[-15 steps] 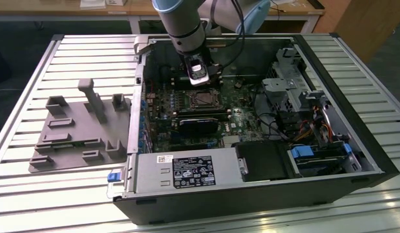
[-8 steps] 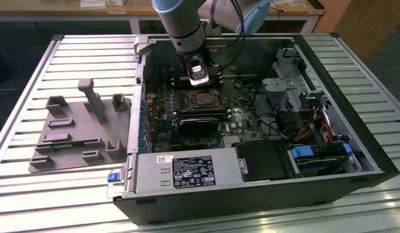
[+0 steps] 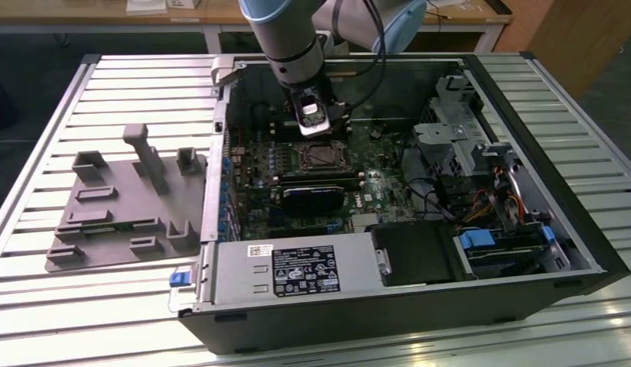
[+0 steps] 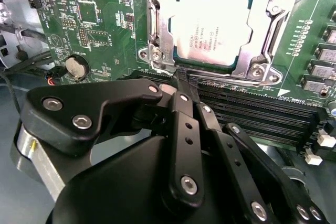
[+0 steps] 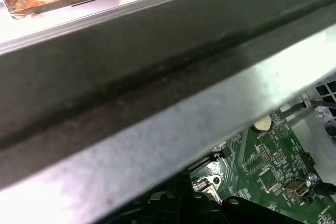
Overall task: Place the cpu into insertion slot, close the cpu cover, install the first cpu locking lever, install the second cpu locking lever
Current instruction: 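Install the first cpu locking lever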
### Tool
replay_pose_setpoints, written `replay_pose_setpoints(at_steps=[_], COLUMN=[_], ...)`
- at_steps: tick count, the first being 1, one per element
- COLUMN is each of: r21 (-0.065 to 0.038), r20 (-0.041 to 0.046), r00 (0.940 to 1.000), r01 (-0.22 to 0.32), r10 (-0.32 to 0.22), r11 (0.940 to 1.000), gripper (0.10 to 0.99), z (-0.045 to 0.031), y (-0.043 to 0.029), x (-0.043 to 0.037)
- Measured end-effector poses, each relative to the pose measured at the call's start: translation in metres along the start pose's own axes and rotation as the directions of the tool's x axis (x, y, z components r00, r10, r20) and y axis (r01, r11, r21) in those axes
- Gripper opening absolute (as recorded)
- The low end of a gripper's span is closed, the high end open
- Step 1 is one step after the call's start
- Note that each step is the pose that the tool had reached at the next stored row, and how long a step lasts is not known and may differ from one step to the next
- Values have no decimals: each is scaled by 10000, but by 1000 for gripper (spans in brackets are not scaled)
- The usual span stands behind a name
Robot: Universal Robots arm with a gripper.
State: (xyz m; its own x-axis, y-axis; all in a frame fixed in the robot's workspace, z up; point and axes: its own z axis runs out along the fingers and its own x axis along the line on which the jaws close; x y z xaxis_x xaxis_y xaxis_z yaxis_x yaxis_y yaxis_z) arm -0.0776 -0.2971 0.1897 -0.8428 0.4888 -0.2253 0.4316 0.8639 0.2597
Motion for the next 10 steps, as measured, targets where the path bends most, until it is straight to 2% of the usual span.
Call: replay_pose_setpoints(at_steps=[5, 8, 10], r21=[-17, -93, -105], r20=[-6, -43, -49], r00=[10000, 10000, 10000], r01=[-6, -33, -40], r10=[6, 33, 40], r11=[10000, 10000, 9999], gripper=[102, 102, 102], z=[5, 13, 15], y=[-1, -4, -5], x=[1, 2, 2])
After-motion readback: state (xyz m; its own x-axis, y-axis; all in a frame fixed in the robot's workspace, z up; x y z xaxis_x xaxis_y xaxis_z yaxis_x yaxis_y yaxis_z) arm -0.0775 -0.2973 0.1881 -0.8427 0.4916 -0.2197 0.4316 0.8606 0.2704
